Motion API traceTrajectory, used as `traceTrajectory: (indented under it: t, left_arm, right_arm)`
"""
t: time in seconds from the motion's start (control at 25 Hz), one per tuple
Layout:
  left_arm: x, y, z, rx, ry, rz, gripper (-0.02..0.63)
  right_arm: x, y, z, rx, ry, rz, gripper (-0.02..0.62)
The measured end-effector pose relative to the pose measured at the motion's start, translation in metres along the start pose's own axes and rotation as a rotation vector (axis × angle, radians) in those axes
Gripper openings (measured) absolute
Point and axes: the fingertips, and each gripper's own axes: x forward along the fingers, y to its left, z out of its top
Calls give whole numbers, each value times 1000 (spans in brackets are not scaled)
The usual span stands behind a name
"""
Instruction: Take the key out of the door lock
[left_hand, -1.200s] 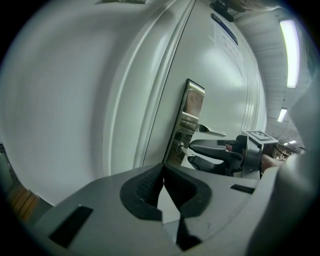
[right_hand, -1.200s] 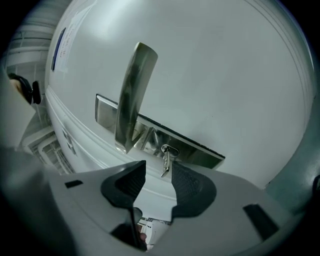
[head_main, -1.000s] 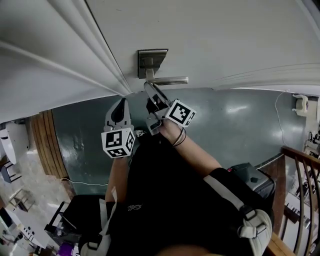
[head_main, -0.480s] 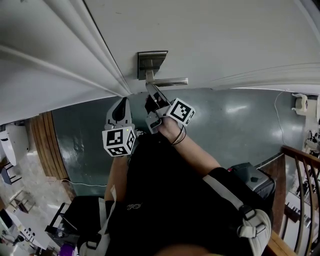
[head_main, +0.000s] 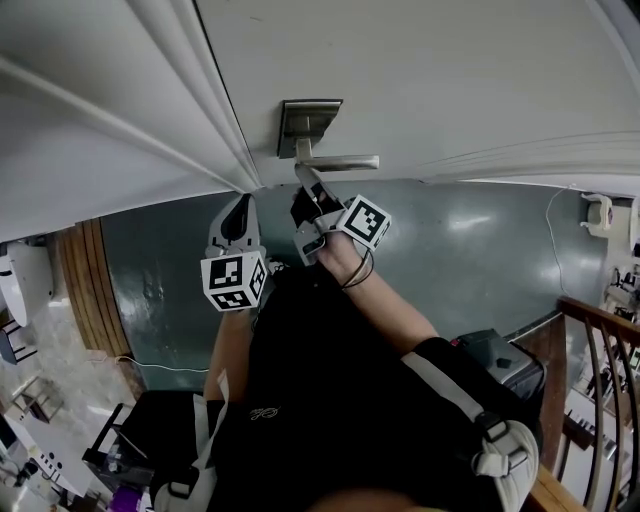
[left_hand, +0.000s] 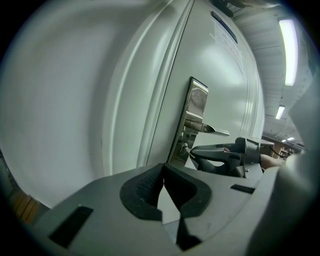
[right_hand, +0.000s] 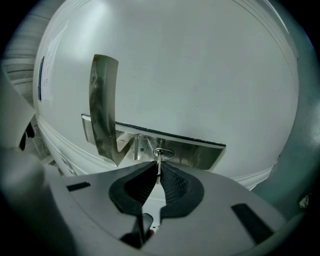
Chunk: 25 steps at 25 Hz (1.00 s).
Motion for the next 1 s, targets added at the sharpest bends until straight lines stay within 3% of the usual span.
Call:
traceTrajectory:
  t: [0.44, 0.64, 0.8, 1.0]
  left_arm:
    - [-6, 3, -6, -6, 5, 1, 23]
    - [-4, 0, -6, -6, 0, -5, 23]
    - [-2, 2, -6, -11, 0, -4, 23]
    - [0, 0, -6, 0, 5, -15, 23]
  right_arm:
    - [0, 1, -2, -53, 28, 9, 34]
    - [-2, -2, -1, -22, 13, 12, 32]
    - [-1, -1, -1, -75, 27, -7, 35]
    - [-1, -2, -1, -48, 13, 1, 32]
